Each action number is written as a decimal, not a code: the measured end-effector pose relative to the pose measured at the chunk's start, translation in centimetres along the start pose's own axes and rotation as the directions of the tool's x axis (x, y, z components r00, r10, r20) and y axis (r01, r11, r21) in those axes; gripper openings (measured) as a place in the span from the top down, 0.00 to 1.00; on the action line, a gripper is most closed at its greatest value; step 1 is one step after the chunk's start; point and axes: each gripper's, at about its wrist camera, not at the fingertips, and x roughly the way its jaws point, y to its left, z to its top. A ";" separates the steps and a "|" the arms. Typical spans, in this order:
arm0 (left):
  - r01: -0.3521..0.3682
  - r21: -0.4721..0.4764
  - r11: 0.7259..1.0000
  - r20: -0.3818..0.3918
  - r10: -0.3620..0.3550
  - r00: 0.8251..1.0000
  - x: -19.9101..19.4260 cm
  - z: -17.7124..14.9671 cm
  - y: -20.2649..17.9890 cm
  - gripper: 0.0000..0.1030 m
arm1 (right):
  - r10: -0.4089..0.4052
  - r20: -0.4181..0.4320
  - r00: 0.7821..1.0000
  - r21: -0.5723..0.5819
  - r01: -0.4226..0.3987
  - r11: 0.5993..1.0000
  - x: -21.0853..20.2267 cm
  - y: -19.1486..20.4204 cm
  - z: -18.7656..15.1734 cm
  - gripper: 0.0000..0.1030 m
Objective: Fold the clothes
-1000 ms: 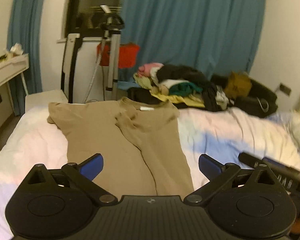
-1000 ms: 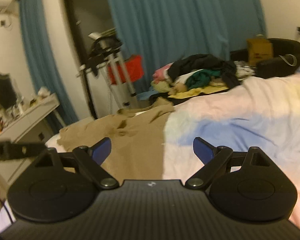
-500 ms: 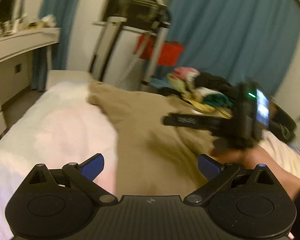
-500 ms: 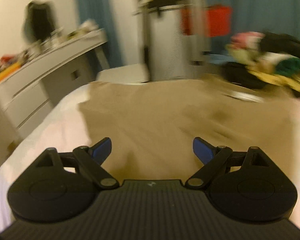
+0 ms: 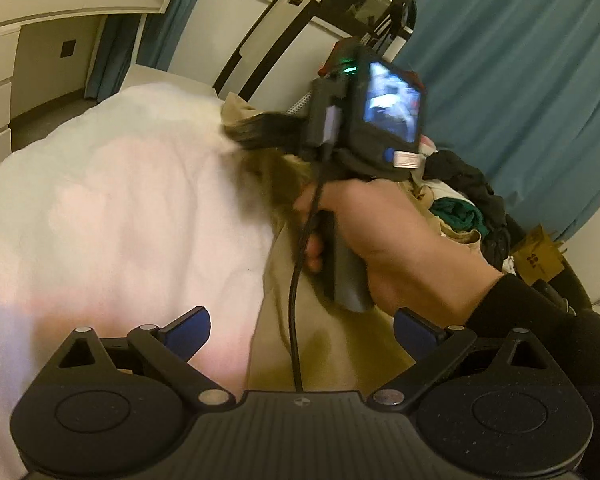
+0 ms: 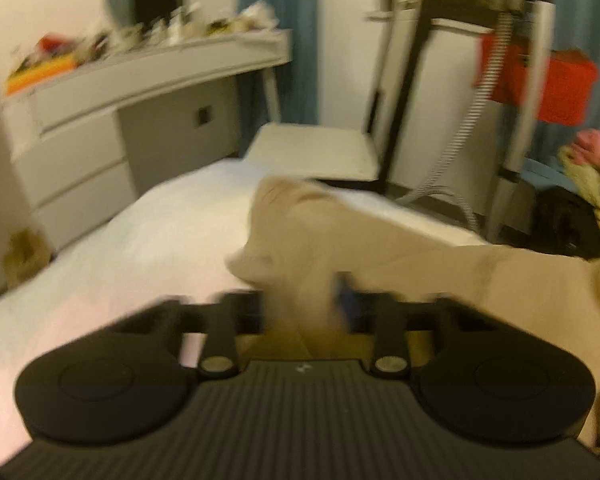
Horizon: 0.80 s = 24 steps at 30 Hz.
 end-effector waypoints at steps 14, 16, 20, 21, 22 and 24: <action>0.117 0.055 0.992 0.000 -0.117 0.993 -3.2 -2.8 -3.0 0.03 | -0.389 0.308 0.869 0.469 0.217 0.856 -18.5 -18.1 -4.4 0.91; 0.107 0.090 0.990 -0.009 -0.107 0.994 -2.8 -3.3 -4.0 0.03 | -0.427 0.237 0.873 0.516 0.259 0.817 -18.1 -20.9 -6.8 0.91; 0.075 0.151 0.986 -0.037 -0.071 0.997 -1.5 -4.2 -5.5 0.03 | -0.422 0.137 0.896 0.580 0.273 0.768 -15.9 -24.1 -10.1 0.89; 0.066 0.161 0.985 -0.044 -0.060 0.997 -1.0 -4.3 -5.7 0.03 | -0.416 0.119 0.901 0.584 0.276 0.763 -15.3 -24.5 -10.6 0.89; 0.059 0.169 0.984 -0.050 -0.052 0.997 -0.5 -4.5 -6.0 0.03 | -0.404 0.109 0.908 0.579 0.273 0.769 -14.9 -24.6 -10.9 0.89; 0.054 0.181 0.982 -0.060 -0.044 0.997 0.1 -4.8 -6.7 0.03 | -0.388 0.100 0.916 0.552 0.274 0.788 -14.5 -24.0 -10.9 0.82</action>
